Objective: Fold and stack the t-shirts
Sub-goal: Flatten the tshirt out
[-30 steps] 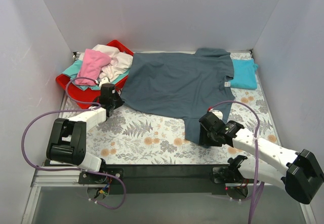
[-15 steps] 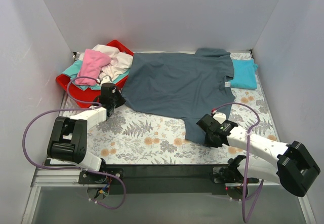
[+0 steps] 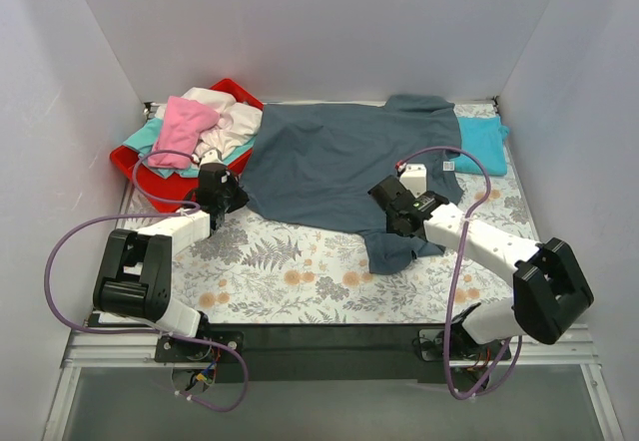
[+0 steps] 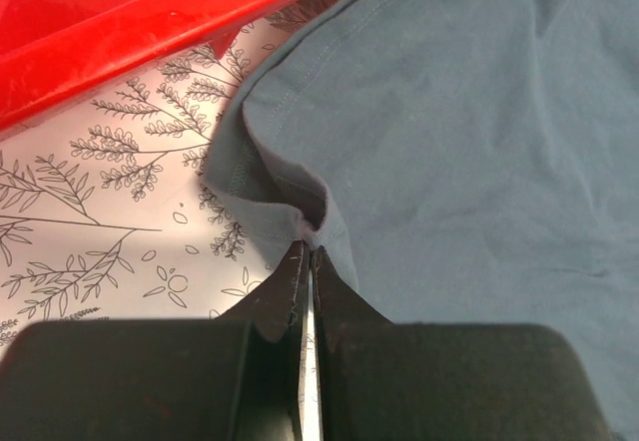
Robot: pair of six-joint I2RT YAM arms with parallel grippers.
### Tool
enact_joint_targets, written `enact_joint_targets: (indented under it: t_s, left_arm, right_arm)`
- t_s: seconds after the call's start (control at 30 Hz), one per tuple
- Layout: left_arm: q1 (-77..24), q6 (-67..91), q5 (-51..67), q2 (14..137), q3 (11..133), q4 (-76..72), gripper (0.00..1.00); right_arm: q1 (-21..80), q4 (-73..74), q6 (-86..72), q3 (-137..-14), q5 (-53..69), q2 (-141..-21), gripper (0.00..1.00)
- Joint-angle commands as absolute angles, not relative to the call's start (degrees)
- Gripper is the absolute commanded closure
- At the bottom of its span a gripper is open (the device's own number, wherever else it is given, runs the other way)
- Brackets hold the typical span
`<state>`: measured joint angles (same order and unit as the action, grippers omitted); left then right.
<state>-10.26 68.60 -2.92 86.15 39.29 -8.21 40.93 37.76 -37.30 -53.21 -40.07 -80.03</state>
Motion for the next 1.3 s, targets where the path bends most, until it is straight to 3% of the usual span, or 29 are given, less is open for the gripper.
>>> enact_joint_targets:
  t_s: [0.0,0.4,0.7,1.0,1.27]
  left_arm:
    - [-10.5,67.8,-1.6,86.0,40.8,-8.9,1.0]
    - [-10.8,67.6,-0.8,86.5,41.0,-9.0,1.0]
    - [-11.2,67.5,-0.7,86.4,41.0,-9.0,1.0]
    - [-11.3,67.4,-0.4,86.7,41.1,-9.1,1.0]
    - [-11.3,67.3,-0.1,86.5,41.0,-9.0,1.0]
  right_arm:
    - [39.6,34.5,-32.6,-54.3,-43.1,-77.6,0.43]
    - [39.1,41.6,-39.3,-44.1,-36.7,-67.1,0.43]
    - [38.6,47.9,-42.1,-40.2,-36.3,-66.7,0.44]
    - [38.6,46.9,-41.4,-39.8,-33.4,-66.0,0.46]
    - [38.6,35.3,-38.9,-35.9,-29.9,-67.0,0.48]
